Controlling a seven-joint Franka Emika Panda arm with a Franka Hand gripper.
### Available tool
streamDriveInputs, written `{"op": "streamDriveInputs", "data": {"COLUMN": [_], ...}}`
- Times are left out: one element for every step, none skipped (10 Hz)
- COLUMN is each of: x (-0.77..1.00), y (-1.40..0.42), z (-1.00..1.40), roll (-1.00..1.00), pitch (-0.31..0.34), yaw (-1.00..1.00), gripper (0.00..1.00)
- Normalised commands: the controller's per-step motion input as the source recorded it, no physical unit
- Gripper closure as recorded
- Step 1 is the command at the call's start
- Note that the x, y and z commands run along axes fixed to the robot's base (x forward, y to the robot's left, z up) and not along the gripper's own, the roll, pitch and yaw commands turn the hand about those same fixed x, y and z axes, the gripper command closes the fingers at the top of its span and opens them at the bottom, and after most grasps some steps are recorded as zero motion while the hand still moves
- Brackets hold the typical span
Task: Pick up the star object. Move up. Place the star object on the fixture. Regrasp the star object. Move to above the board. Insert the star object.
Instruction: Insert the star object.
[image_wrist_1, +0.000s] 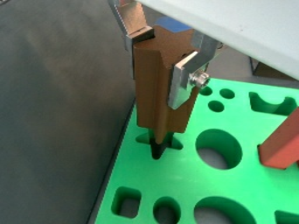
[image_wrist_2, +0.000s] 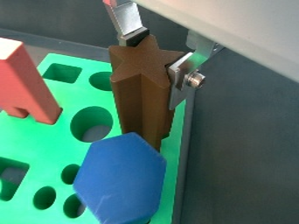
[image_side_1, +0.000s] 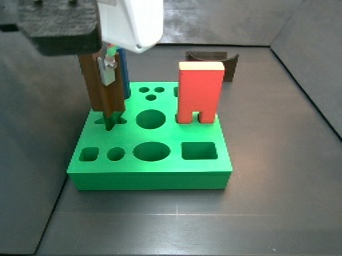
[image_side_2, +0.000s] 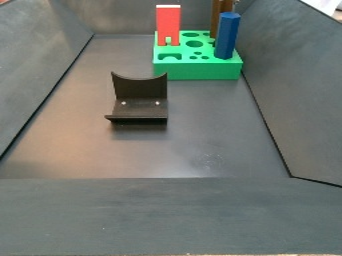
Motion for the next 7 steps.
{"op": "streamDriveInputs", "data": {"x": [0.00, 0.00, 0.00, 0.00, 0.05, 0.03, 0.03], "y": [-0.16, -0.10, 0.00, 0.00, -0.01, 0.00, 0.00], "z": [-0.14, -0.12, -0.07, -0.16, -0.27, -0.24, -0.22], "roll": [-0.01, -0.02, 0.00, -0.01, -0.03, -0.04, -0.03], "pitch": [-0.039, -0.023, 0.000, 0.000, -0.030, -0.031, -0.027], "yaw": [-0.08, -0.09, -0.03, -0.01, 0.00, 0.00, 0.00], "gripper": [1.00, 1.00, 1.00, 1.00, 1.00, 1.00, 1.00]}}
